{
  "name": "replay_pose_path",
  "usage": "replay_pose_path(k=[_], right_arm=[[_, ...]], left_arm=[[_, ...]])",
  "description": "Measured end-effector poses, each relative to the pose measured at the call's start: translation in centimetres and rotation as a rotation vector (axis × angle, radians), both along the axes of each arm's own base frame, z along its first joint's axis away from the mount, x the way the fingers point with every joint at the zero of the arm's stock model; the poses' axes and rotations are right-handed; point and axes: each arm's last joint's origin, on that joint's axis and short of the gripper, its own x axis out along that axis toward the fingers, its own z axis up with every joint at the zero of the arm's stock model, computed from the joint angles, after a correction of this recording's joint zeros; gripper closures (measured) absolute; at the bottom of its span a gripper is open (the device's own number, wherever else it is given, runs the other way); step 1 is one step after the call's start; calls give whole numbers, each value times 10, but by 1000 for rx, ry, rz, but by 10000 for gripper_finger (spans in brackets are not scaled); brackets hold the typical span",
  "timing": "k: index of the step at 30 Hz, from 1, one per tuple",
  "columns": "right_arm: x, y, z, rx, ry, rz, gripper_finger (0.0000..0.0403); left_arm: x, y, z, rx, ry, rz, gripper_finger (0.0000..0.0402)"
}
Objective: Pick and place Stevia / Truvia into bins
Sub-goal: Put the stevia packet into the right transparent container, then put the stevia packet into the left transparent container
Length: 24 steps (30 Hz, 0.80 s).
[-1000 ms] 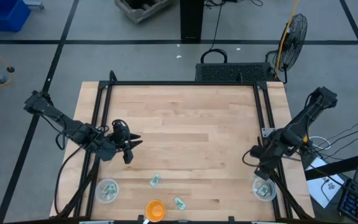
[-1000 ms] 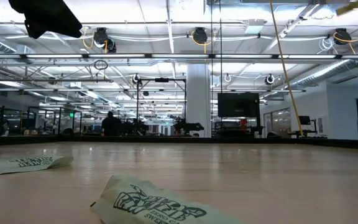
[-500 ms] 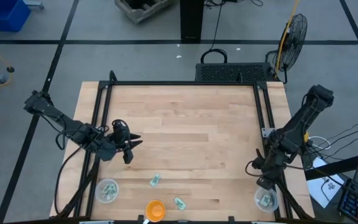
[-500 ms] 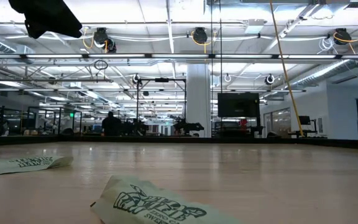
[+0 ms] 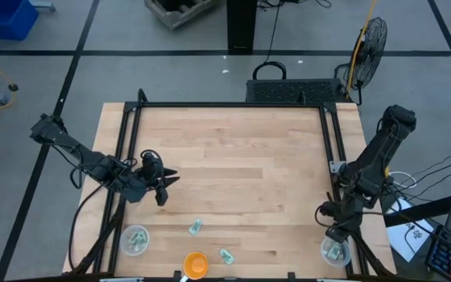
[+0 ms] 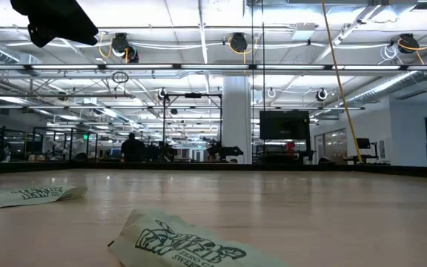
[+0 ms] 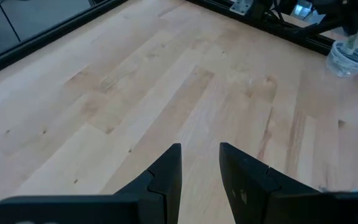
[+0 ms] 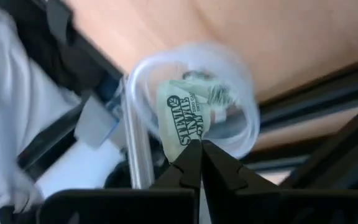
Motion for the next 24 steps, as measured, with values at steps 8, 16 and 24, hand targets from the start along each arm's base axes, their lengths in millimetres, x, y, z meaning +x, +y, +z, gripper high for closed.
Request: replay_pose_path(k=[8, 16, 24], right_arm=[[6, 15, -16, -78, 22, -34, 402], [7, 21, -30, -139, 137, -44, 363], [9, 20, -34, -194, 52, -7, 316]], left_arm=[[0, 0, 0, 3, 2, -2, 289], [0, 0, 0, 27, 9, -18, 289], [0, 0, 0, 32, 9, -18, 289]])
